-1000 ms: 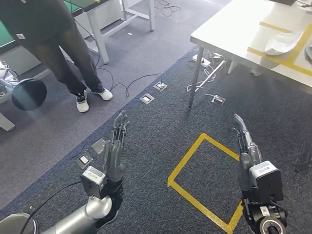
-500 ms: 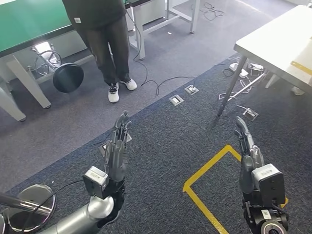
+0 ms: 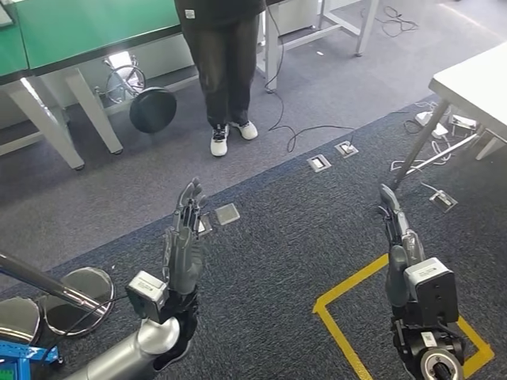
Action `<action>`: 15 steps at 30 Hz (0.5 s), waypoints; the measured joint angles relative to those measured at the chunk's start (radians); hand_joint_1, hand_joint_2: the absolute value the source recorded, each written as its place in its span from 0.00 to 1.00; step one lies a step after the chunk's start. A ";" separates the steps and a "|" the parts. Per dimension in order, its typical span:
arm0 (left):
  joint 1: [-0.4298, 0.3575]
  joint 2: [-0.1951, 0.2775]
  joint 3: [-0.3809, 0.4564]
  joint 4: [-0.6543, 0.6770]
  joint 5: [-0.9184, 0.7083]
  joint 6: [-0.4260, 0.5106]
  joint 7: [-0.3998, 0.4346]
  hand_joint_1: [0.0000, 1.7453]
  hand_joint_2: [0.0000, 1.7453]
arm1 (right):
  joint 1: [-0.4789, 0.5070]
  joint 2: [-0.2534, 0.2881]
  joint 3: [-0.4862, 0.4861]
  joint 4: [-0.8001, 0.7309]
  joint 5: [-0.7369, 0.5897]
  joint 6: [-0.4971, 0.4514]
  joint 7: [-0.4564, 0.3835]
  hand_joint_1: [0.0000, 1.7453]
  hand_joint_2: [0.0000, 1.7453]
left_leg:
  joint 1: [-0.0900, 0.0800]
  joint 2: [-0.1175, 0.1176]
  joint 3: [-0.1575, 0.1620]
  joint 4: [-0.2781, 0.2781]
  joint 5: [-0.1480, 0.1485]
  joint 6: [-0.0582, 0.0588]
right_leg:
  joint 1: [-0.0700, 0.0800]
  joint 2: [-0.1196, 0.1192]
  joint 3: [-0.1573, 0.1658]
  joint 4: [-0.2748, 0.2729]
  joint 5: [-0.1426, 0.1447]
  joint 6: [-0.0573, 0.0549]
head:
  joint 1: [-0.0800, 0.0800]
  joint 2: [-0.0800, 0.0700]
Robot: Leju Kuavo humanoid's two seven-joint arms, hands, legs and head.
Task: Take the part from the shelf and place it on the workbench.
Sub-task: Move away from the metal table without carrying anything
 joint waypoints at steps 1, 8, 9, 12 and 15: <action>-0.001 0.000 0.000 0.000 0.000 -0.001 -0.001 0.00 0.00 | -0.001 0.000 0.000 0.000 0.000 0.000 0.000 0.00 0.00 | -0.003 -0.002 0.002 -0.010 -0.001 0.006 | 0.003 -0.009 0.001 0.000 -0.002 0.005 | 0.002 0.000; 0.003 0.003 0.000 -0.009 -0.010 0.002 0.001 0.00 0.00 | -0.001 0.000 0.004 0.001 0.000 -0.001 0.008 0.00 0.00 | -0.001 -0.078 0.004 -0.018 0.006 0.043 | -0.008 0.089 -0.107 0.247 -0.138 0.026 | 0.018 0.000; 0.004 0.003 0.000 -0.011 -0.013 0.003 0.003 0.00 0.00 | 0.000 0.000 0.005 0.001 0.001 -0.002 0.010 0.00 0.00 | -0.003 -0.090 0.004 -0.018 0.006 0.044 | -0.007 0.094 -0.135 0.304 -0.152 0.025 | 0.019 0.000; 0.006 0.003 0.000 -0.015 -0.019 0.003 0.011 0.00 0.00 | 0.001 0.000 0.008 0.000 0.004 -0.009 0.016 0.00 0.00 | -0.005 -0.132 0.008 -0.016 0.006 0.045 | -0.006 0.104 -0.121 0.247 -0.081 0.016 | 0.019 0.000; 0.001 0.002 0.000 -0.021 -0.020 0.003 0.019 0.00 0.00 | 0.001 -0.001 0.008 -0.005 0.008 -0.020 0.021 0.00 0.00 | -0.005 -0.169 0.006 -0.012 0.007 0.039 | -0.006 0.165 -0.040 0.053 0.007 0.002 | 0.019 0.000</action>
